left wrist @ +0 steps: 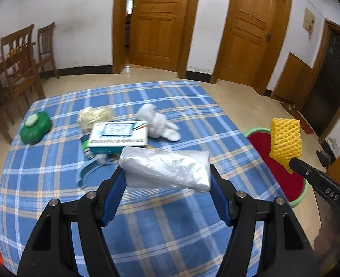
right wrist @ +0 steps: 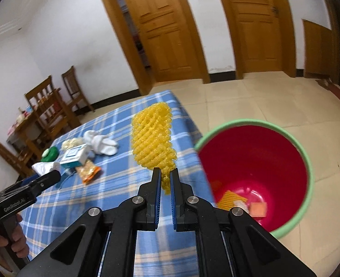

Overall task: Collect trash
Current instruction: 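Carry the yellow mesh cone into the red bucket with the right tool while the left tool carries the bag, then lower the white plastic bag over the red bucket and open the left tool, then move both open tools back over the table items, then grasp the blue curved plastic piece with the left tool, then grasp the white-teal medicine box with the right tool while the left tool holds the blue piece, then carry the medicine box over the red bucket with the right tool while the left tool carries the blue piece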

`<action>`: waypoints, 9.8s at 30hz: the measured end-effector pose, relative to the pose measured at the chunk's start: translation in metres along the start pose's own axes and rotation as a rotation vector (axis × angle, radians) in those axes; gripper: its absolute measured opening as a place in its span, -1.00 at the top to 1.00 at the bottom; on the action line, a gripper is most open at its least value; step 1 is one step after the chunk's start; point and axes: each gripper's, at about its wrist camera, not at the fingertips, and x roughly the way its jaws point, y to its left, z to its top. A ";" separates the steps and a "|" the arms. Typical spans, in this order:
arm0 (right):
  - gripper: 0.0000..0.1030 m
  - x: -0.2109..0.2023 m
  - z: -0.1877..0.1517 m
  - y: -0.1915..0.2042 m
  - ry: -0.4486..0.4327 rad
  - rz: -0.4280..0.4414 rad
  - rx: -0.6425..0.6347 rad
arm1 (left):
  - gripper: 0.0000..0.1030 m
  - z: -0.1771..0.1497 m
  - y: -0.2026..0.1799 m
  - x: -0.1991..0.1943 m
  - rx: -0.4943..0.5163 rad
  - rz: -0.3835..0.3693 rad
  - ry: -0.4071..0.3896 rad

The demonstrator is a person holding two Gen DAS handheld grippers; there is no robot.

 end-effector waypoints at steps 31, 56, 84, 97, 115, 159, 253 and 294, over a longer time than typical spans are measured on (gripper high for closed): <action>0.58 -0.008 -0.012 -0.119 -0.005 -0.206 0.239 | -0.33 0.017 -0.168 0.074 0.342 -0.234 0.064; 0.58 -0.019 -0.016 -0.127 -0.004 -0.219 0.281 | -0.49 0.012 -0.186 0.079 0.355 -0.204 0.066; 0.28 -0.014 -0.003 -0.055 0.005 -0.127 0.141 | -0.49 0.018 -0.086 0.039 0.174 -0.095 0.012; 0.21 0.008 0.003 -0.007 0.035 -0.068 0.072 | -0.49 0.015 -0.012 0.026 0.059 -0.008 0.000; 0.18 0.053 -0.002 0.053 0.127 -0.001 -0.020 | -0.49 -0.001 0.094 0.030 -0.075 0.166 0.044; -0.39 0.148 -0.008 0.165 0.305 0.167 -0.303 | 0.68 -0.029 0.151 0.023 -0.195 0.161 0.074; 0.02 0.072 -0.041 0.172 0.315 0.215 -0.599 | 0.68 -0.042 0.111 -0.027 -0.223 0.066 0.054; 0.01 0.010 -0.004 0.006 0.137 -0.020 -0.101 | 0.68 0.014 0.009 0.015 -0.027 -0.102 0.084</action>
